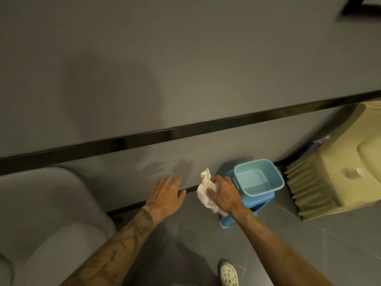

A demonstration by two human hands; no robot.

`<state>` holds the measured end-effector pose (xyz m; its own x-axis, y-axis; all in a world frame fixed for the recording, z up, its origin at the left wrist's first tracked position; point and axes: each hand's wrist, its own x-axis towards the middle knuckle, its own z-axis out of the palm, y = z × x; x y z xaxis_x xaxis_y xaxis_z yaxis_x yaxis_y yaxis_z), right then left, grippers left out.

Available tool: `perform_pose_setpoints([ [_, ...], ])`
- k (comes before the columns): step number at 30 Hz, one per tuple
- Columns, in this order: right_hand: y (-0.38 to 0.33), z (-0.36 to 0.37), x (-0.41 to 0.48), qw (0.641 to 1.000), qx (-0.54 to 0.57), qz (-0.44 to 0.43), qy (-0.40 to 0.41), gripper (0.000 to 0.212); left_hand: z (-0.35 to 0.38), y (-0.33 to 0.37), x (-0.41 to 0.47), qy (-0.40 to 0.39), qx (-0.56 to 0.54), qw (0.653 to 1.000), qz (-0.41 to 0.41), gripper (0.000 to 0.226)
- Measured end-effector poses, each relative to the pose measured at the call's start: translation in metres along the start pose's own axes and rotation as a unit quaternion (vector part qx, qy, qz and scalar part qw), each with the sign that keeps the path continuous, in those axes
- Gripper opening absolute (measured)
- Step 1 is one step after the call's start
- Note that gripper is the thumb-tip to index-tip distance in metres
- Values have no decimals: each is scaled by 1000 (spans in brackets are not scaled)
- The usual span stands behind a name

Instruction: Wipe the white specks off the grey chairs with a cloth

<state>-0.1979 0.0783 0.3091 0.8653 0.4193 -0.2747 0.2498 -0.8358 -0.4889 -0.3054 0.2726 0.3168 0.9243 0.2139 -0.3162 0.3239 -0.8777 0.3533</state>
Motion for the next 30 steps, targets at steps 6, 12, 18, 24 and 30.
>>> perform_pose_setpoints([
  [6,113,-40,79,999,-22,-24,-32,33,48,75,70,2,-4,998,-69,55],
  [12,231,-55,149,994,-77,-6,-72,33,105,126,138,-28,-8,994,-102,60],
  [18,326,-31,227,984,-156,12,-86,32,183,125,197,-55,12,991,-118,63],
  [24,402,32,302,970,-222,-4,-100,30,281,101,236,-79,33,987,-133,61],
  [30,448,98,332,962,-235,-19,-137,27,343,86,258,-90,60,986,-127,59],
])
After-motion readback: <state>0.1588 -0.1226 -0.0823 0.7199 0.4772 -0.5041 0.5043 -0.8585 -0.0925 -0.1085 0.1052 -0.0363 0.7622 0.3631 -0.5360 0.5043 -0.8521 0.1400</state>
